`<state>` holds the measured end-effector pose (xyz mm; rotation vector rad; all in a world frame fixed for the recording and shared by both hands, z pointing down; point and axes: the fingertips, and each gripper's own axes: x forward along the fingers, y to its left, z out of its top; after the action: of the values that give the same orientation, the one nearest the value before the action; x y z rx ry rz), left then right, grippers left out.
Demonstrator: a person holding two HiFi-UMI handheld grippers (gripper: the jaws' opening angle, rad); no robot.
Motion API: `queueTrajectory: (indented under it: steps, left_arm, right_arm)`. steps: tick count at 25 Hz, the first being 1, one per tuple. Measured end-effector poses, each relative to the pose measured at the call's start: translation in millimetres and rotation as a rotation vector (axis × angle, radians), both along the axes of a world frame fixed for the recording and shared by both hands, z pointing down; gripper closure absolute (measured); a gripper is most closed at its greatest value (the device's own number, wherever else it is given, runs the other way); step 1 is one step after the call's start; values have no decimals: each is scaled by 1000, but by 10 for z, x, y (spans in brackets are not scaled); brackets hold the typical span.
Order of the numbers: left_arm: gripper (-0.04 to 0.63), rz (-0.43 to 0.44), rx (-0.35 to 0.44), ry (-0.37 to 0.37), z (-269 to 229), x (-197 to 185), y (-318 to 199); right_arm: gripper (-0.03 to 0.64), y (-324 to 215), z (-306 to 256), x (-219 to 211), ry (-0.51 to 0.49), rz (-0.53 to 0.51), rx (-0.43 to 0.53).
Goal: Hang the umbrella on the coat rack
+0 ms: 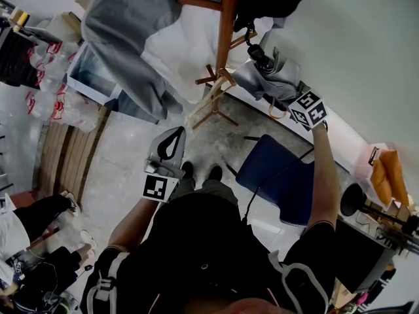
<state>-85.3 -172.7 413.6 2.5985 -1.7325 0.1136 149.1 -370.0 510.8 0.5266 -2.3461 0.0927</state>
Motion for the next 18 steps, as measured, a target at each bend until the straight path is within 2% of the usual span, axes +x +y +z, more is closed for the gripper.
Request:
queueTrajectory:
  steps: [6,18]
  left_arm:
    - [595,14,14,-21,8,-2,14]
    - [595,15,8,-19,40,-2,38]
  right_arm:
    - [479,163,251,-225,-19,8,-8]
    - [479,205,575,-507,-119,142,28]
